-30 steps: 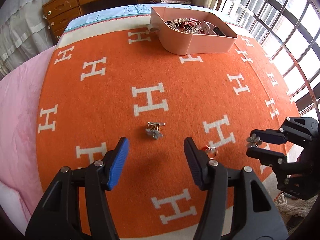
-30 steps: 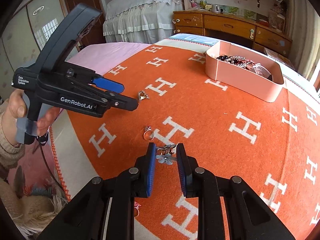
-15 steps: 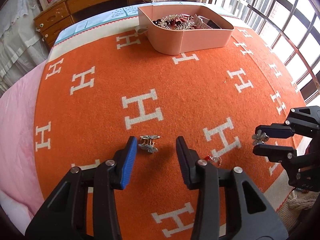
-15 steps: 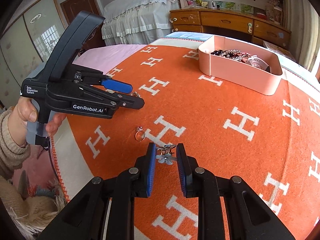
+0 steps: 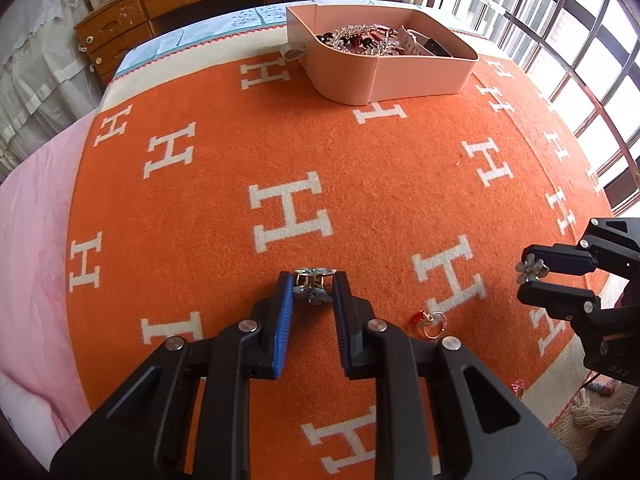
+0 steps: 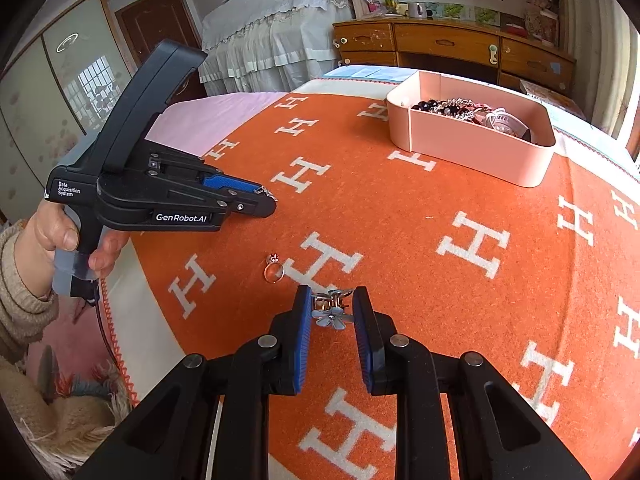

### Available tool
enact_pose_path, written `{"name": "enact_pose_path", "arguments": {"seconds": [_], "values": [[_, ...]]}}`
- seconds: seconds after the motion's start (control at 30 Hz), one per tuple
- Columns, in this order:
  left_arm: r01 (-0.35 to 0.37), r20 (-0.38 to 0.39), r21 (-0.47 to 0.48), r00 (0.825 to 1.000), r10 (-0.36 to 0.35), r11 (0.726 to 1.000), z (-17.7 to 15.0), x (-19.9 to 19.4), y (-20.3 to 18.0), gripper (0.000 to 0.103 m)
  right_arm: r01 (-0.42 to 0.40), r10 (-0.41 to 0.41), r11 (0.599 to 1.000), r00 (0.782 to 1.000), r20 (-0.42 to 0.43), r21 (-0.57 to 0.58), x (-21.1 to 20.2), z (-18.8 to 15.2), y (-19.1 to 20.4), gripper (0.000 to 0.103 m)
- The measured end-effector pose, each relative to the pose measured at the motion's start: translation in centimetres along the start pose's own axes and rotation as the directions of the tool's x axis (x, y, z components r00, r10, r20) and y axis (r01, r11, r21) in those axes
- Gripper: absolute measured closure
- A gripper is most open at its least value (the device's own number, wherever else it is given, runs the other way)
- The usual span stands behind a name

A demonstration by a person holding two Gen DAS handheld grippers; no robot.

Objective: Organize jewelry
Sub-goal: 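Carry both brooches into the pink box and open both grippers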

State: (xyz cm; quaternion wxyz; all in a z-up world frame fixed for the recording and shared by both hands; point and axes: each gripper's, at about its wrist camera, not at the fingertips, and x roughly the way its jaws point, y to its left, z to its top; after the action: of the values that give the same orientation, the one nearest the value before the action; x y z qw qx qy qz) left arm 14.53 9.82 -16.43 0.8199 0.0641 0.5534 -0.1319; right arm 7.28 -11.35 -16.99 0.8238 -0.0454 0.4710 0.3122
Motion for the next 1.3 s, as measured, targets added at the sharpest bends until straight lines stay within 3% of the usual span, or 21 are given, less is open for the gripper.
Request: {"name": "enact_pose_path", "arguments": {"seconds": [0.2,0.43,0.63,0.77,0.9,1.0,1.17,1.3], "values": [[0.016,0.037,-0.001,0.999,-0.016,1.000,1.8,-3.7,-1.5,0.086,0.032,-0.032,0.998,0.999,0.011,0.046,-2.1,2.0,-1.2,0.082],[-0.006,0.113,-0.008,0.994,0.007,1.000,7.7,-10.3,-2.9,0.086,0.090,-0.098,0.993,0.989,0.107,0.082,-9.0,9.2,-3.0,0.082],[-0.074,0.215,0.030,0.974,0.065,0.997,14.4,-15.9,-5.0,0.086,0.136,-0.166,0.978,0.965,0.204,0.156,-15.1,17.0,-5.3,0.082],[-0.119,0.289,0.037,0.952,0.103,0.992,18.4,-17.9,-5.8,0.086,0.155,-0.207,0.965,0.947,0.248,0.213,-17.1,21.1,-7.2,0.082],[-0.117,0.285,0.012,0.952,0.109,0.993,21.9,-16.3,-5.5,0.086,0.170,-0.233,0.948,0.946,0.227,0.268,-16.1,24.0,-10.2,0.082],[-0.110,0.237,-0.005,0.965,0.108,0.994,23.8,-12.7,-4.9,0.086,0.190,-0.247,0.935,0.955,0.163,0.301,-13.2,24.9,-13.0,0.082],[-0.074,0.142,-0.049,0.987,0.081,0.996,25.6,-5.6,-3.7,0.086,0.210,-0.236,0.916,0.971,0.037,0.341,-5.9,24.0,-17.1,0.082],[-0.063,0.080,-0.061,0.994,0.068,0.996,25.6,-0.4,-3.1,0.086,0.233,-0.233,0.904,0.972,-0.046,0.358,-1.3,22.5,-19.3,0.082]]}}
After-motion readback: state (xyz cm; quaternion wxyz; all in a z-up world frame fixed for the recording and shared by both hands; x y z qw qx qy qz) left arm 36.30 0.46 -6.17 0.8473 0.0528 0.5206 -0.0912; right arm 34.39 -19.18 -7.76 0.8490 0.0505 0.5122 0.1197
